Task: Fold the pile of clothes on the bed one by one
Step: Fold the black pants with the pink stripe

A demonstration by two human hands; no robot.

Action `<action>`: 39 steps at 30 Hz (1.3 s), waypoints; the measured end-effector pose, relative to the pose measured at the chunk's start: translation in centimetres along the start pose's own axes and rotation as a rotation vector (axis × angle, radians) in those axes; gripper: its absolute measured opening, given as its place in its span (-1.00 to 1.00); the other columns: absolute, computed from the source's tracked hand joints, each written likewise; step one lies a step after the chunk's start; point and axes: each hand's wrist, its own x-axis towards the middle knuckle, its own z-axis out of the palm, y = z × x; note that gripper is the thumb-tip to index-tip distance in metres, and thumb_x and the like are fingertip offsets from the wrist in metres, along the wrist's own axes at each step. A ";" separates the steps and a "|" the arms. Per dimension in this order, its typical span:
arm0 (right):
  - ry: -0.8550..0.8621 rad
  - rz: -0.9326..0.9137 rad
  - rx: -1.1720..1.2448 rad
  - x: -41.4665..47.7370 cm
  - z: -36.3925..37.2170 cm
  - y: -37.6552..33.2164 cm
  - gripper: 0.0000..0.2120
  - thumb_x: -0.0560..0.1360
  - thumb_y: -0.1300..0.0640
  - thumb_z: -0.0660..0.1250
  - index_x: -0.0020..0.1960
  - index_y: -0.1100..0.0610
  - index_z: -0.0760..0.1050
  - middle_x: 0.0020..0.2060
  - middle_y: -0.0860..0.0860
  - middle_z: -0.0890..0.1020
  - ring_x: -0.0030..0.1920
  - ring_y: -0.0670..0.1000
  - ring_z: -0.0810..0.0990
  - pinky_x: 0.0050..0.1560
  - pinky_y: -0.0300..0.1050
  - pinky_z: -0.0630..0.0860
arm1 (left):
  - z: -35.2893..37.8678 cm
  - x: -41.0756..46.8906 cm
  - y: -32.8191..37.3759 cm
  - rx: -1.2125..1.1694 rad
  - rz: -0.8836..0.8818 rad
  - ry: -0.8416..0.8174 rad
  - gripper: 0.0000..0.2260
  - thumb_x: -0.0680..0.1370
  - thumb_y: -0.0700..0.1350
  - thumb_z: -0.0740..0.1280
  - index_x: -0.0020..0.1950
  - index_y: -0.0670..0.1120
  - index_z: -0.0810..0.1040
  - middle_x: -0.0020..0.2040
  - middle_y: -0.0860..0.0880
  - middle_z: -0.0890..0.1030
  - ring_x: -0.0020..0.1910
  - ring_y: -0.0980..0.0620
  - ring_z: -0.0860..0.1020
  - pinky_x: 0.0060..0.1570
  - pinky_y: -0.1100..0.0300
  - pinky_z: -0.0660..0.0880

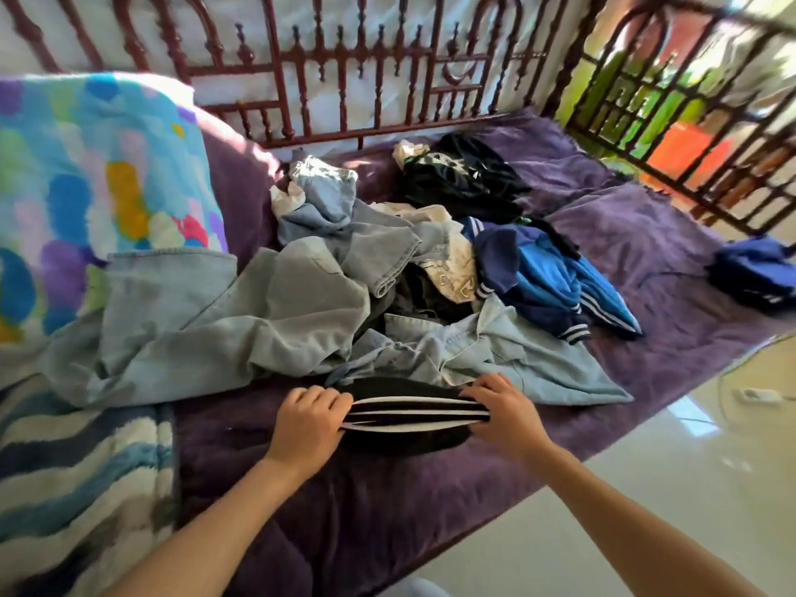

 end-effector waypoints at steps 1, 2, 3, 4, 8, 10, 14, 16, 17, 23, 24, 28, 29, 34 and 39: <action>0.027 0.013 0.007 -0.9 -1.5 1.5 -0.60 0.32 0.23 0.45 0.16 0.15 0.58 0.04 0.09 0.55 0.13 0.10 0.47 0.05 -0.10 0.41 | -0.3 1.4 1.6 -0.022 0.008 0.007 -0.63 -0.01 -0.18 0.61 -0.25 -0.13 0.63 -0.34 0.00 0.62 -0.37 -0.03 0.61 -0.36 0.17 0.53; 0.058 0.031 0.010 -2.0 -3.1 3.1 -0.60 0.31 0.26 0.46 0.14 0.17 0.59 0.02 0.11 0.56 0.11 0.13 0.48 0.05 -0.07 0.43 | -0.5 2.9 3.5 -0.039 0.028 0.033 -0.60 -0.03 -0.18 0.62 -0.25 -0.13 0.63 -0.33 -0.01 0.62 -0.36 -0.02 0.62 -0.35 0.16 0.54; 0.097 0.049 0.015 -3.1 -4.6 4.7 -0.61 0.28 0.29 0.47 0.11 0.19 0.61 -0.01 0.13 0.57 0.09 0.15 0.50 0.03 -0.04 0.44 | -0.8 4.3 5.5 -0.042 0.060 0.060 -0.61 -0.02 -0.18 0.62 -0.25 -0.13 0.64 -0.33 -0.01 0.63 -0.35 -0.02 0.62 -0.34 0.16 0.55; 0.142 0.068 0.021 -4.4 -6.0 6.4 -0.61 0.25 0.32 0.48 0.08 0.20 0.62 -0.04 0.15 0.58 0.06 0.17 0.52 0.01 -0.03 0.45 | -0.9 5.8 7.6 -0.038 0.104 0.103 -0.65 0.01 -0.19 0.61 -0.26 -0.13 0.64 -0.33 -0.01 0.63 -0.35 -0.02 0.62 -0.32 0.16 0.55; 0.295 0.113 0.008 -10.1 -11.5 13.4 -0.62 0.12 0.41 0.51 -0.07 0.21 0.66 -0.22 0.15 0.60 -0.15 0.20 0.59 -0.15 -0.07 0.52 | -1.3 11.5 17.2 -0.022 0.242 0.197 -0.81 0.29 -0.14 0.22 -0.28 -0.11 0.63 -0.35 0.00 0.62 -0.36 -0.02 0.62 -0.33 0.19 0.53; 0.342 0.130 -0.025 -12.9 -14.1 17.2 -0.63 0.10 0.41 0.52 -0.11 0.21 0.66 -0.27 0.12 0.59 -0.22 0.18 0.59 -0.20 -0.21 0.45 | -1.0 14.1 22.0 -0.021 0.300 0.237 -0.73 0.29 -0.12 0.13 -0.29 -0.11 0.63 -0.37 0.00 0.61 -0.39 -0.01 0.61 -0.34 0.19 0.50; 0.397 0.221 -0.025 -17.7 -18.3 24.3 -0.66 0.17 0.39 0.51 -0.07 0.23 0.65 -0.22 0.15 0.58 -0.18 0.20 0.58 -0.15 -0.17 0.44 | -0.4 18.6 30.9 -0.029 0.382 0.280 -0.71 0.27 -0.07 0.12 -0.31 -0.10 0.62 -0.41 -0.01 0.59 -0.43 -0.02 0.58 -0.26 0.18 0.24; 0.422 0.296 -0.008 -20.0 -20.0 27.1 -0.66 0.22 0.37 0.48 -0.01 0.23 0.65 -0.15 0.16 0.59 -0.09 0.18 0.57 -0.08 -0.09 0.49 | 0.1 20.3 34.7 -0.033 0.413 0.273 -0.72 0.27 -0.08 0.12 -0.30 -0.10 0.62 -0.41 0.00 0.58 -0.43 -0.03 0.57 -0.27 0.17 0.23; 0.434 0.319 -0.001 -21.0 -20.7 28.3 -0.65 0.22 0.36 0.47 0.00 0.21 0.65 -0.13 0.15 0.59 -0.07 0.17 0.58 -0.07 -0.05 0.52 | 0.5 21.3 36.4 -0.042 0.427 0.277 -0.73 0.28 -0.08 0.13 -0.30 -0.09 0.62 -0.40 0.01 0.58 -0.42 -0.02 0.57 -0.27 0.16 0.24; 0.517 0.452 -0.020 -24.7 -23.8 35.5 -0.68 0.28 0.32 0.44 0.02 0.13 0.65 -0.06 0.10 0.60 0.03 0.11 0.55 -0.07 -0.13 0.45 | 2.3 27.4 44.7 -0.105 0.575 0.226 -0.75 0.25 -0.06 0.14 -0.34 -0.08 0.60 -0.46 0.02 0.55 -0.47 0.00 0.55 -0.40 0.18 0.47; 0.526 0.469 -0.024 -24.8 -24.2 36.6 -0.69 0.29 0.31 0.44 0.02 0.13 0.65 -0.05 0.09 0.60 0.03 0.10 0.55 -0.08 -0.16 0.43 | 2.6 28.6 45.8 -0.109 0.592 0.224 -0.74 0.25 -0.06 0.13 -0.34 -0.08 0.60 -0.46 0.03 0.55 -0.47 0.00 0.55 -0.43 0.20 0.48; 0.527 0.494 -0.037 -24.2 -26.6 41.7 -0.71 0.31 0.30 0.43 0.02 0.15 0.64 -0.05 0.10 0.59 0.02 0.11 0.54 -0.07 -0.12 0.46 | 4.2 34.0 49.7 -0.117 0.621 0.219 -0.72 0.26 -0.03 0.13 -0.34 -0.10 0.60 -0.46 0.03 0.56 -0.48 0.02 0.55 -0.45 0.23 0.47; 0.536 0.493 -0.043 -23.6 -27.4 43.1 -0.70 0.30 0.31 0.43 0.02 0.16 0.64 -0.05 0.10 0.59 0.01 0.12 0.54 -0.07 -0.11 0.46 | 4.7 35.5 50.6 -0.122 0.619 0.220 -0.72 0.26 -0.03 0.13 -0.34 -0.10 0.61 -0.46 0.03 0.56 -0.49 0.01 0.55 -0.45 0.22 0.48; 0.530 0.491 -0.091 -19.9 -31.3 50.8 -0.69 0.32 0.27 0.43 0.06 0.14 0.64 -0.03 0.10 0.59 0.03 0.12 0.54 -0.05 -0.10 0.47 | 7.6 44.3 54.5 -0.156 0.618 0.229 -0.72 0.25 -0.04 0.12 -0.33 -0.09 0.60 -0.46 0.03 0.55 -0.49 -0.01 0.55 -0.42 0.22 0.48; 0.500 0.498 -0.098 -15.7 -35.3 58.8 -0.68 0.32 0.29 0.42 0.07 0.10 0.64 -0.04 0.09 0.59 0.03 0.10 0.53 -0.08 -0.18 0.42 | 10.1 53.3 58.3 -0.158 0.617 0.222 -0.72 0.25 -0.04 0.12 -0.33 -0.08 0.61 -0.46 0.05 0.55 -0.49 0.01 0.54 -0.42 0.25 0.44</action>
